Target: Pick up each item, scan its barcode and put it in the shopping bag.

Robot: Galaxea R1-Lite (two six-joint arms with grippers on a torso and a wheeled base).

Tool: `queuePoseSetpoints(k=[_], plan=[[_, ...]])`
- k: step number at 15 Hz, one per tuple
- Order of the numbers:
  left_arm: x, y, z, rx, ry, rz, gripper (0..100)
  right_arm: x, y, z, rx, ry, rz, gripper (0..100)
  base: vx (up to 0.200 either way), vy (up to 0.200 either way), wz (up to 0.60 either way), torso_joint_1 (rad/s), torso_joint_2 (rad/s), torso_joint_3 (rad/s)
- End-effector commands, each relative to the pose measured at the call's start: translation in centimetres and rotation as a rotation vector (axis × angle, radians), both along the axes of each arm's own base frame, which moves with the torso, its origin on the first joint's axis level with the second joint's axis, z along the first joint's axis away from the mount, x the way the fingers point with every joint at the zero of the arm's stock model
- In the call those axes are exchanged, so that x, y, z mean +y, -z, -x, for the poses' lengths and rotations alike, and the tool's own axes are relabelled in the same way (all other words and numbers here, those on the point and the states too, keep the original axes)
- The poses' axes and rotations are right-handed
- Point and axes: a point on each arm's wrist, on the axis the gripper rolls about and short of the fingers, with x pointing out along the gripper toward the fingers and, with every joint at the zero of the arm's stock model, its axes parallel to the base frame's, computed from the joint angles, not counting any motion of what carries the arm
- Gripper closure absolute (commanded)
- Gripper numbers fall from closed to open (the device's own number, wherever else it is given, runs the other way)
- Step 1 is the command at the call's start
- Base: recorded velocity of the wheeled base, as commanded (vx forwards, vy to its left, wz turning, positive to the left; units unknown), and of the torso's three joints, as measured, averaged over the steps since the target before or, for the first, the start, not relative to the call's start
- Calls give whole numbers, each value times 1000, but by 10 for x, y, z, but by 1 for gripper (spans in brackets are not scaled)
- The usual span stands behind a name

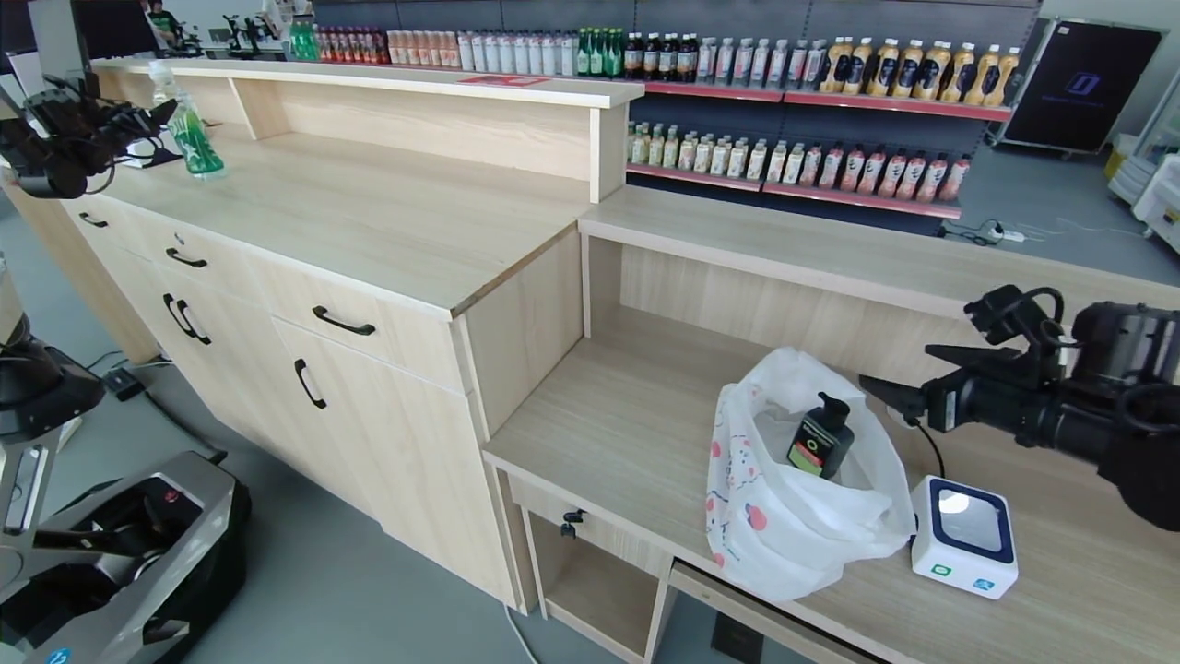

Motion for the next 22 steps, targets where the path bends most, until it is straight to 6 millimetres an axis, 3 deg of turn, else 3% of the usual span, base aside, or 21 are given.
queuePoseSetpoints(k=[1, 4, 6, 7, 9, 11, 16, 22], plan=[[0, 0, 0, 1, 0, 0, 0, -30, -49, 80, -144, 155, 121, 0, 0, 0, -600, 2, -2, 2], [0, 0, 0, 1, 0, 0, 0, -45, -100, 97, -175, 278, 137, 0, 0, 0, -600, 1, 2, 4], [0, 0, 0, 1, 0, 0, 0, -50, -115, 101, -119, 355, 125, 0, 0, 0, -600, 7, 7, -2], [0, 0, 0, 1, 0, 0, 0, -59, -132, 95, -48, 474, 73, 0, 0, 0, -600, 2, 2, 7], [0, 0, 0, 1, 0, 0, 0, -70, -135, 74, 20, 606, 27, 0, 0, 0, -600, 5, 5, 0], [0, 0, 0, 1, 0, 0, 0, -79, -124, 59, 63, 678, 25, 0, 0, 0, -300, 1, 1, 1], [0, 0, 0, 1, 0, 0, 0, -126, -61, 26, 256, 730, -54, 0, 0, 0, 0, 0, 0, 0], [0, 0, 0, 1, 0, 0, 0, -134, -40, 6, 308, 655, -132, 0, 0, 0, 0, 0, 0, 0]])
